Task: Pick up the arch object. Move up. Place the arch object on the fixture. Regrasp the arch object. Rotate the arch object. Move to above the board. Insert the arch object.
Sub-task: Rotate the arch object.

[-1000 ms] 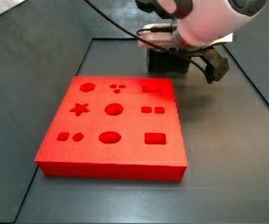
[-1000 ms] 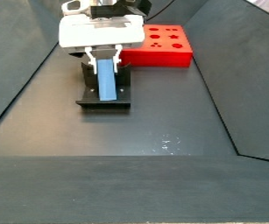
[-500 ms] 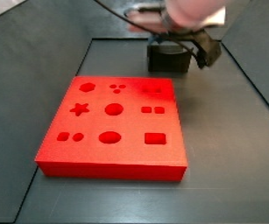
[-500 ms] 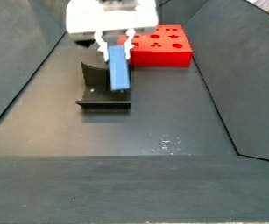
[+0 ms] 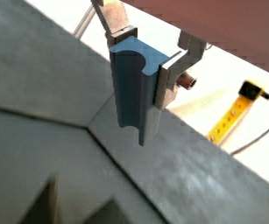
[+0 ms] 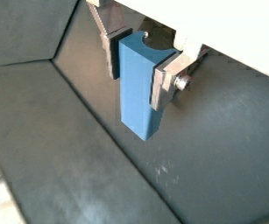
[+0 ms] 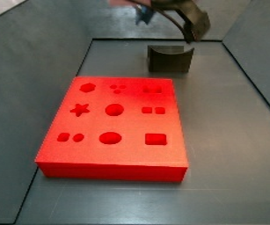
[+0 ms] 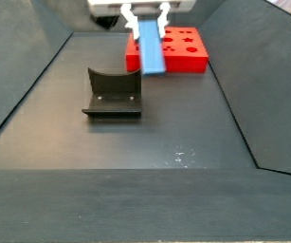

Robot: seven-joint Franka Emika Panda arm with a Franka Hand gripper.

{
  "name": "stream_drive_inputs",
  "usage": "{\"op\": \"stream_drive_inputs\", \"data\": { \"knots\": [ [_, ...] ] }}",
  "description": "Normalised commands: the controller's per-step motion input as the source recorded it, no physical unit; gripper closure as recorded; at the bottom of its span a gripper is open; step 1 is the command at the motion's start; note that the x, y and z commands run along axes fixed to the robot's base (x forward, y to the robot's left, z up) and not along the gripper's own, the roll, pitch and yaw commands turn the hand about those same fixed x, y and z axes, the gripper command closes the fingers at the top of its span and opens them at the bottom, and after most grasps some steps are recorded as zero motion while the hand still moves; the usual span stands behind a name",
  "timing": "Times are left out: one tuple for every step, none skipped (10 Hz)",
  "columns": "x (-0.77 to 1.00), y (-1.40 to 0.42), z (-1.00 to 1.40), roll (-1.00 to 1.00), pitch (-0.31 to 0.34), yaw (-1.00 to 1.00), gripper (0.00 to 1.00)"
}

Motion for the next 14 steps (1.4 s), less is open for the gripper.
{"op": "stream_drive_inputs", "data": {
  "knots": [
    [-0.95,0.07,1.0,-0.12,-0.066,-0.07,1.0],
    [-0.97,0.07,1.0,-0.12,-0.057,-0.08,1.0],
    [-0.89,0.05,0.88,-0.13,-0.044,-0.08,1.0],
    [-0.79,0.04,0.76,-0.12,-0.038,-0.08,1.0],
    [-0.6,0.02,0.51,-0.12,-0.019,-0.08,1.0],
    [-0.45,0.01,0.33,-0.11,-0.007,-0.07,1.0],
    [-0.3,0.0,0.15,-0.09,0.01,-0.06,1.0],
    [0.0,0.0,0.0,-0.94,-0.11,-1.0,1.0],
    [0.04,0.05,0.03,-0.94,-0.081,-1.0,1.0],
    [-0.04,0.06,0.05,-0.94,-0.058,-1.0,1.0],
    [-0.1,0.04,0.06,-0.93,-0.001,-1.0,1.0],
    [-0.07,0.03,0.04,-0.92,0.034,-1.0,1.0],
    [0.02,0.03,0.0,-0.9,0.129,-1.0,1.0],
    [0.02,0.02,0.0,-0.9,0.167,-1.0,1.0]
  ]
}}
